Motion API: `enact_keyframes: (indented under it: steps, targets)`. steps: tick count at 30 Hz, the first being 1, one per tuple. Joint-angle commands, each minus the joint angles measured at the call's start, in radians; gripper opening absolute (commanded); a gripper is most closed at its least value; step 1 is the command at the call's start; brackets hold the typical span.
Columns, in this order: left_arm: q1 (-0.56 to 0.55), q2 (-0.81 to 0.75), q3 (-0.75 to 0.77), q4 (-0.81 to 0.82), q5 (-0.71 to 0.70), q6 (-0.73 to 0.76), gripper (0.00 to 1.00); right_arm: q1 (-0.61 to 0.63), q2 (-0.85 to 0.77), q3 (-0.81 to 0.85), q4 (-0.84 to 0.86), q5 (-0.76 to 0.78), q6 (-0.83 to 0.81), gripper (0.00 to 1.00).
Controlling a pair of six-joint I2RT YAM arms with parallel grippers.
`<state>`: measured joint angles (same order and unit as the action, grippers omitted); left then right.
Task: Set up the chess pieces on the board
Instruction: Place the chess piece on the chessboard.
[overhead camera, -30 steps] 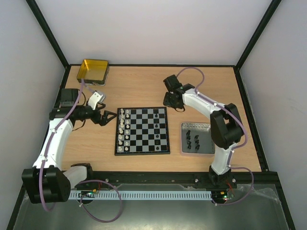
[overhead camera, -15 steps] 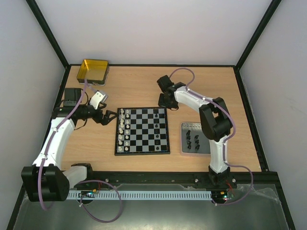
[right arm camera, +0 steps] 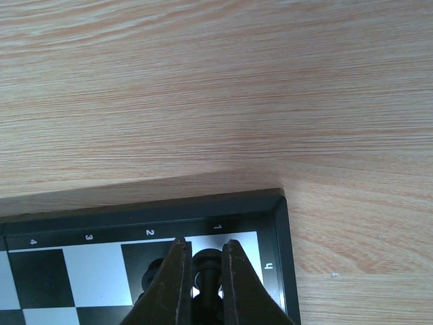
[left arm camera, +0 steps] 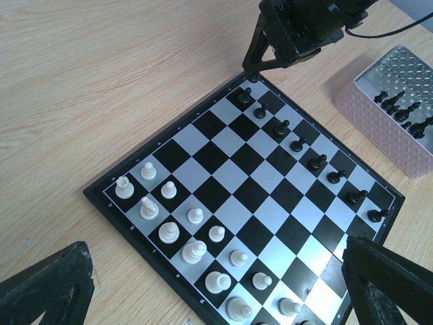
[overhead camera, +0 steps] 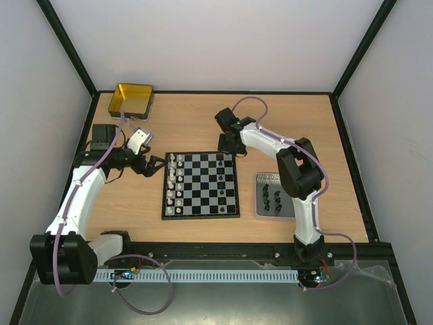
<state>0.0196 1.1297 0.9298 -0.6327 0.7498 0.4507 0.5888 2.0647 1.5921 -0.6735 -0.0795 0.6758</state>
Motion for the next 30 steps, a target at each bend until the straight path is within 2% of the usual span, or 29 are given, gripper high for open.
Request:
enact_keyframes:
  steps: [1,14,24,30]
  targets:
    - [-0.009,0.004,-0.012,0.010,-0.001,-0.007,0.99,0.003,0.032,0.003,-0.038,0.011,-0.013,0.02]
    - [-0.012,0.002,-0.015,0.011,-0.002,-0.006,0.99,0.003,0.043,-0.006,-0.036,0.004,-0.012,0.03]
    - [-0.014,0.002,-0.017,0.013,-0.003,-0.006,0.99,0.003,0.038,-0.006,-0.031,-0.009,-0.010,0.12]
    - [-0.015,0.003,-0.017,0.015,-0.003,-0.006,0.99,0.004,0.033,-0.006,-0.035,-0.013,-0.012,0.14]
